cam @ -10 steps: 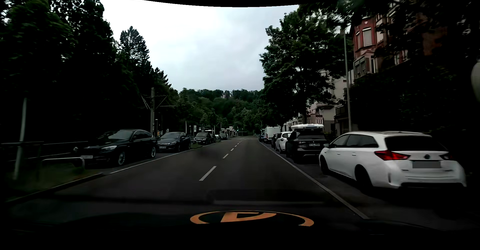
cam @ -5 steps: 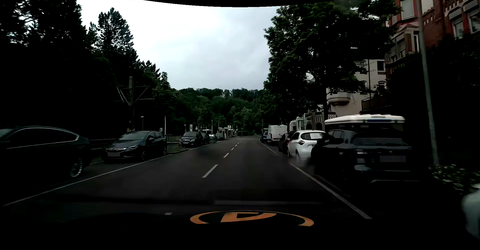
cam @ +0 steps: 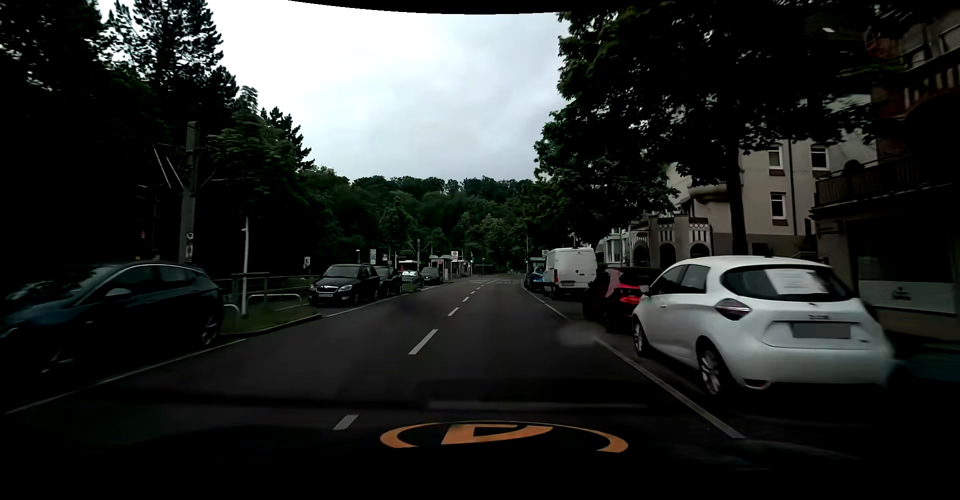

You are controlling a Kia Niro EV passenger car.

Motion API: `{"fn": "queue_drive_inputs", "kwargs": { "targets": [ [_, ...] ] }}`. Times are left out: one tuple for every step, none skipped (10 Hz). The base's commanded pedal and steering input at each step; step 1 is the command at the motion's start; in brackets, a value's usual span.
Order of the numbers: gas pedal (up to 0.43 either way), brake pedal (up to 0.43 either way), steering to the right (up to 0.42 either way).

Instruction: Follow the waypoints while adhering to traffic rules and regulations

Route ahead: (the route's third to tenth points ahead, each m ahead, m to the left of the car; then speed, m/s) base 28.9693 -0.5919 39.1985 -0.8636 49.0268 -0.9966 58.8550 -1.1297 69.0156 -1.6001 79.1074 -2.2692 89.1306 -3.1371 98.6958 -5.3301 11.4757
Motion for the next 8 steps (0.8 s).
{"fn": "queue_drive_inputs", "kwargs": {
  "targets": [
    [0.059, 0.0, -0.001],
    [0.059, 0.0, -0.001],
    [0.067, 0.0, -0.001],
    [0.067, 0.0, -0.001],
    [0.067, 0.0, -0.001],
    [0.067, 0.0, -0.001],
    [0.067, 0.0, -0.001],
    [0.067, 0.0, -0.001]
  ]
}}
